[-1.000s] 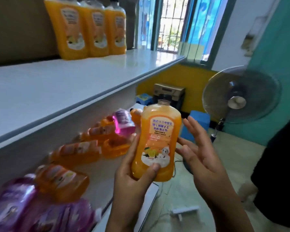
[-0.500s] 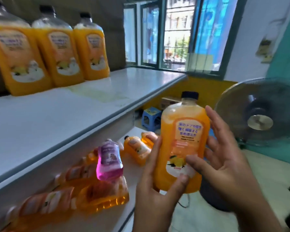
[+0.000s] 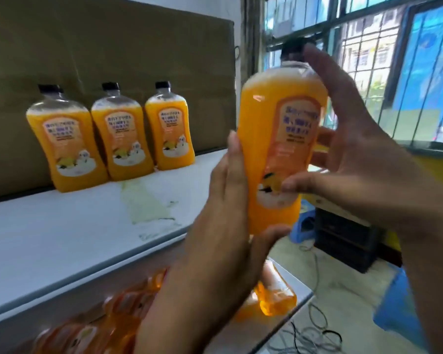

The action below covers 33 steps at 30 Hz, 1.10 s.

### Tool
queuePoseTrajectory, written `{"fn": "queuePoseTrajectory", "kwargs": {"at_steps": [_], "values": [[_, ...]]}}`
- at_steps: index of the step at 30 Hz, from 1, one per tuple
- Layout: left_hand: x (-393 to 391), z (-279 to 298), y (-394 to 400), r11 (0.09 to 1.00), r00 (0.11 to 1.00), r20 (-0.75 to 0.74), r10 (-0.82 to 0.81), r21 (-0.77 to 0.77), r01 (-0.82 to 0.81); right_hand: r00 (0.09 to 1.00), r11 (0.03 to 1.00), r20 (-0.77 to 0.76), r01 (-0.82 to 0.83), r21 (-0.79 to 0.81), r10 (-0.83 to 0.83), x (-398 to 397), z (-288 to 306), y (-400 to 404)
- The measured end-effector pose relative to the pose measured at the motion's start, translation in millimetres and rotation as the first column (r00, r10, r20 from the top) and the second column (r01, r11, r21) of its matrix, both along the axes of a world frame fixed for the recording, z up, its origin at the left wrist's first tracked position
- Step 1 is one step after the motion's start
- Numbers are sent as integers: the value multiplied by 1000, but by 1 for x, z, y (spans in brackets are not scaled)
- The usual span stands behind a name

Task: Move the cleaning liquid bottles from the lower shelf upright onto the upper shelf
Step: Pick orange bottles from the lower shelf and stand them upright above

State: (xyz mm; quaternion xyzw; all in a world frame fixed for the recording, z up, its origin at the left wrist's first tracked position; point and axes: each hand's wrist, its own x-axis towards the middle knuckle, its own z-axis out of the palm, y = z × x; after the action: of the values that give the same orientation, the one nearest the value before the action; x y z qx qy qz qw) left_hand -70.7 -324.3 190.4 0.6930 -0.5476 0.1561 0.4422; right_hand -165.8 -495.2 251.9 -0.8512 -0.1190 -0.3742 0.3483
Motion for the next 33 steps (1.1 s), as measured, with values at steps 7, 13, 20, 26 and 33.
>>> {"fn": "queuePoseTrajectory", "kwargs": {"at_steps": [7, 13, 20, 26, 33], "values": [[35, 23, -25, 948, 957, 31, 289, 128, -290, 972, 914, 58, 235, -330, -229, 55, 20, -14], [45, 13, -34, 786, 849, 149, 507, 326, -526, 933, 817, 55, 338, -467, -355, 97, 31, -38], [44, 9, -28, 759, 839, 156, 521, 364, -540, 916, 798, 36, 366, -478, -399, 176, 27, -54], [43, 11, -26, 764, 844, 163, 511, 362, -533, 921, 851, -3, 359, -383, -389, 241, 22, -75], [43, 14, -27, 788, 857, 131, 499, 343, -512, 947, 894, -24, 293, -339, -319, 268, 18, -85]]}}
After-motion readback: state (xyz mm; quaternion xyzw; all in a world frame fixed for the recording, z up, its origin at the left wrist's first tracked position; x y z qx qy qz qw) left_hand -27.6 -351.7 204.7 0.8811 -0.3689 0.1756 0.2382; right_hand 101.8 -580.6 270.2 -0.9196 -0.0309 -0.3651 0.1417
